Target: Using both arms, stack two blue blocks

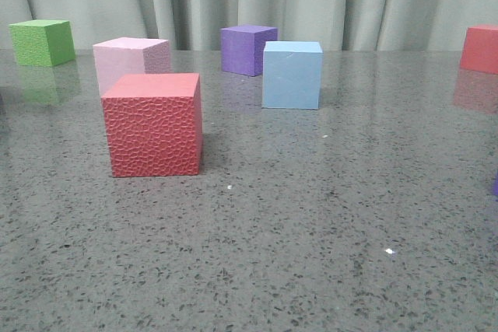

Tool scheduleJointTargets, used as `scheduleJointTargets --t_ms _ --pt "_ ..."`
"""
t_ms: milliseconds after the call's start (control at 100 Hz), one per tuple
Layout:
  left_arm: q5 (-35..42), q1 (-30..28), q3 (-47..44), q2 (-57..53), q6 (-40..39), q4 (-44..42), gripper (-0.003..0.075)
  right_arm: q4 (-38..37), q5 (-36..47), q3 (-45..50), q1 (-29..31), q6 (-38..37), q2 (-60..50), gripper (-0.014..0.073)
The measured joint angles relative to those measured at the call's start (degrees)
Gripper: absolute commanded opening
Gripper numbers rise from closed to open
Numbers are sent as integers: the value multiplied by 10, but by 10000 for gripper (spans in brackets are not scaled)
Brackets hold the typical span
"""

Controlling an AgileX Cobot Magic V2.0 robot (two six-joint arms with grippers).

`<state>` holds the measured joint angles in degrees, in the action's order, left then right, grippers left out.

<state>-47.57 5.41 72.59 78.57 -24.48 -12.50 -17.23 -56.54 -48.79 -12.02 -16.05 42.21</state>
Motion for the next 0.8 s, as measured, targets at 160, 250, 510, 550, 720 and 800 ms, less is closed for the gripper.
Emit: scheduleJointTargets --t_ms 160,250,510,550,720,800 --pt "3 0 20 42 -10 -14 691 2 0 0 0 0 0 623" --pt "7 0 31 63 -13 -22 691 2 0 0 0 0 0 623" --pt "14 -1 47 116 -18 -28 691 3 0 1 0 0 0 623" --pt "14 -5 47 126 -23 -28 691 3 0 1 0 0 0 623" --pt "15 -16 47 145 -28 -28 691 4 0 1 0 0 0 623" --pt "17 -17 47 153 -28 -28 691 6 0 1 0 0 0 623"
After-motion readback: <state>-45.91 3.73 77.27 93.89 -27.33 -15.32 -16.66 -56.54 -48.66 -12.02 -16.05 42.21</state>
